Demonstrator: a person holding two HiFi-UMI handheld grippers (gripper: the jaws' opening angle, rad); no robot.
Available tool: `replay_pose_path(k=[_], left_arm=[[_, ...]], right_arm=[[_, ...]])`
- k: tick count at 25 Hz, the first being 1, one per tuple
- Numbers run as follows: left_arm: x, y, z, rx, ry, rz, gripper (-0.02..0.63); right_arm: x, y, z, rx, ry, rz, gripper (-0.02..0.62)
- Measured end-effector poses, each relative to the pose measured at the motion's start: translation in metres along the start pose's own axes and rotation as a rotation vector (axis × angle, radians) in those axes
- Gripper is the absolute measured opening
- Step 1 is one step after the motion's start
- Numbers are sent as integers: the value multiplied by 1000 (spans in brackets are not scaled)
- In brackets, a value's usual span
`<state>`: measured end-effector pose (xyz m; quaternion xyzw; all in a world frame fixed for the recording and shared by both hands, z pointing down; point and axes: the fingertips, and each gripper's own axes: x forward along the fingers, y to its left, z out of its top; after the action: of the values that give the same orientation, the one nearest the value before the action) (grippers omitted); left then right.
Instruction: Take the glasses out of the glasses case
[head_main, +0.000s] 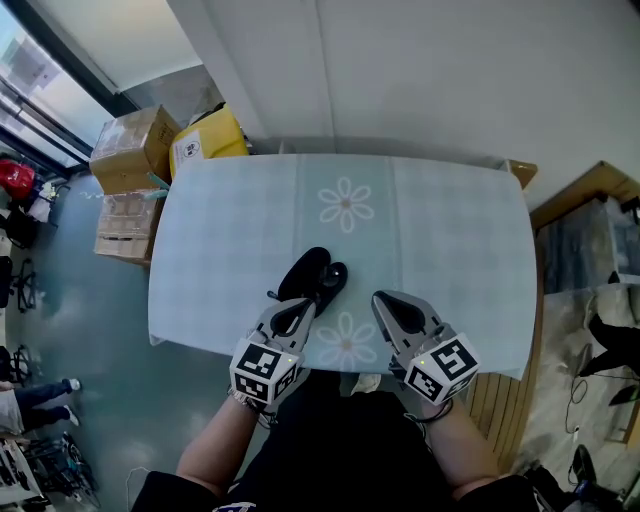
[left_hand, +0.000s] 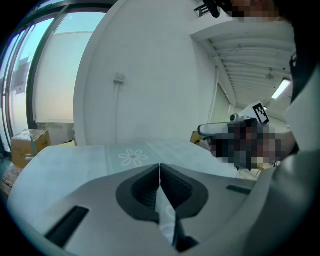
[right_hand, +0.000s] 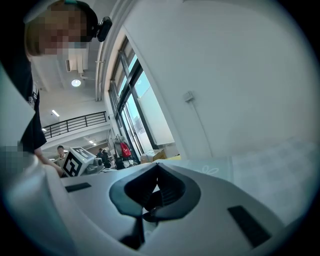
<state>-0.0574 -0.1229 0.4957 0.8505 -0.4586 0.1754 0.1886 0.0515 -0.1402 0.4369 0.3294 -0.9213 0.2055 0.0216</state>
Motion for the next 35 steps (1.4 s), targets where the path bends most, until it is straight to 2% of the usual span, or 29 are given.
replay_pose_path(k=[13,28,31,35], left_arm=[[41,33,-39,24,164,-29,31],[79,46,-92,113,390,-71,34],[85,47,-100,119,428,-67,108],[91,50,-107,130,475,-65,109]], right_arm=[[29,-10,-16,44,34,-52,23],[39,-13,-35,83,57,-111,23],[38,-16,-37,92,56,-127,23],[36,-18,-39,102,54,-145,23]])
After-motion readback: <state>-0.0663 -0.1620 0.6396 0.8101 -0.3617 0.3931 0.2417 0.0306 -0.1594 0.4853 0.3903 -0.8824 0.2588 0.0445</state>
